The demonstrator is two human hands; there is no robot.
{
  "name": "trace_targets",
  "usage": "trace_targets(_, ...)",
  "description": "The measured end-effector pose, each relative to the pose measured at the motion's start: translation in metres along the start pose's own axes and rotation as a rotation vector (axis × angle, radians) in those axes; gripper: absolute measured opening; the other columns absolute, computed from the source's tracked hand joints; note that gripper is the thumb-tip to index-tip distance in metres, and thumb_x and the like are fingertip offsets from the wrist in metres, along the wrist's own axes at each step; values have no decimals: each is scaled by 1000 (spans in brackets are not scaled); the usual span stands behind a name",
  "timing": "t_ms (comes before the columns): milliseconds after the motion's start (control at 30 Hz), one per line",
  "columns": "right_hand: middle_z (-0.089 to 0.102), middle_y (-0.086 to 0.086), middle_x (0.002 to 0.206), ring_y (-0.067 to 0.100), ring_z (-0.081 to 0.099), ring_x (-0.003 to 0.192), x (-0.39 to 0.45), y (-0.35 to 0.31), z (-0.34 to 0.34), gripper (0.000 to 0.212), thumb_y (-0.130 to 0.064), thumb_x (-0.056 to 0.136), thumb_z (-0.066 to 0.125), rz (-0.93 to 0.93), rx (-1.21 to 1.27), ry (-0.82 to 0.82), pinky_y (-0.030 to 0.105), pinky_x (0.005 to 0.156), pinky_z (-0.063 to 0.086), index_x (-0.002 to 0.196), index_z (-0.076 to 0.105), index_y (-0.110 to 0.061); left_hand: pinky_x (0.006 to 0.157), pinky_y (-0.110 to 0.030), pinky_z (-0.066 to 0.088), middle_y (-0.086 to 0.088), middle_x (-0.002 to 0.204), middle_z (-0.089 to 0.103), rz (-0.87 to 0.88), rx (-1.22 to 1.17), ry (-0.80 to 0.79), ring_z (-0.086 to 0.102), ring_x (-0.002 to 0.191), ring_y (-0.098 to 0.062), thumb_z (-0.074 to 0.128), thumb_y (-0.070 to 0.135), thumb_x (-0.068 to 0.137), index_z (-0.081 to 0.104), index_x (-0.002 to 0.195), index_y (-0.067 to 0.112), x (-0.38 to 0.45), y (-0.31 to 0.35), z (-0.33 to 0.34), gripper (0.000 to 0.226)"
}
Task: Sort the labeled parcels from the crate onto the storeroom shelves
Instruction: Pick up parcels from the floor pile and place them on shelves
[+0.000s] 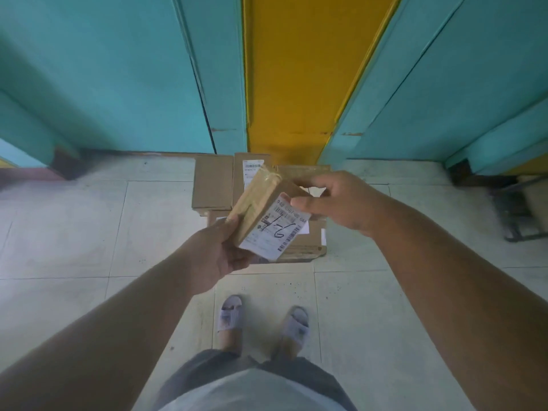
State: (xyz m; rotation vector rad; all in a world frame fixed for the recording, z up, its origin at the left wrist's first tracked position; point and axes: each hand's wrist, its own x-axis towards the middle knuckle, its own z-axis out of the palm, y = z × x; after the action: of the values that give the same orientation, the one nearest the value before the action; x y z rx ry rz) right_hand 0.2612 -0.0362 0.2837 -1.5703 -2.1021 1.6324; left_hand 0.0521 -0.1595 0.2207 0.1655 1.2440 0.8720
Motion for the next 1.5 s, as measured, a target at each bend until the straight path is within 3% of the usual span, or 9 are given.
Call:
trace_targets(233,73,-6,97,9,71,89,9,-46,33,21,-42,88,72,-6,-40,166,29,72,63,100,65,-26,59,-35,52,-17,90,72,93,353,31,64,67,-27,36,40,106,59,119,18,-22,34,-27,34)
trace_targets(333,73,-5,91,9,70,84,14,-51,43,24,-47,89,69,-4,-85,275,34,71,63,93,63,-24,75,-40,55,-7,93,75,154,542,52,70,88,-29,34,42,107,64,113,29,-17,36,-38,34)
trace_targets(467,69,-5,86,10,67,80,30,-40,55,24,-45,90,69,45,-132,337,34,70,61,90,61,-22,85,-34,58,3,108,75,101,541,-177,71,100,-14,50,61,86,60,127,29,-1,31,-38,53)
trace_targets(600,69,-5,85,12,66,80,55,-1,63,25,-43,94,64,93,-63,349,32,70,56,90,64,-18,87,-36,59,-1,116,73,72,517,-183,72,101,-18,78,22,82,55,132,19,44,12,-41,55)
trace_targets(800,55,-5,72,22,56,77,83,146,82,25,-35,94,57,415,35,414,28,61,40,78,59,-16,101,-46,52,0,121,72,129,317,27,69,110,-22,86,33,68,52,135,21,107,-38,-47,76)
trace_targets(933,63,-1,99,23,60,97,96,237,110,33,-39,93,62,560,-35,318,28,74,40,109,64,-11,99,-43,50,6,116,73,123,334,52,67,112,-19,69,31,76,61,120,31,146,-76,-41,44)
trace_targets(1067,58,10,128,28,60,111,118,293,128,64,-51,86,69,663,-97,391,31,84,47,131,52,-10,96,-41,51,7,113,74,91,298,125,67,112,-20,71,26,81,63,118,27,176,-106,-35,37)
trace_targets(1267,51,11,125,30,57,109,158,322,142,87,-62,75,71,745,-83,407,39,90,52,137,41,-9,100,-45,52,5,116,73,74,336,159,68,109,-19,72,30,85,64,116,27,203,-135,-22,32)
trace_targets(1500,59,7,120,30,61,106,156,342,135,80,-57,74,77,757,19,413,42,89,56,131,45,-10,101,-47,52,5,112,74,79,343,182,68,108,-18,69,23,90,65,109,31,204,-138,-17,21)
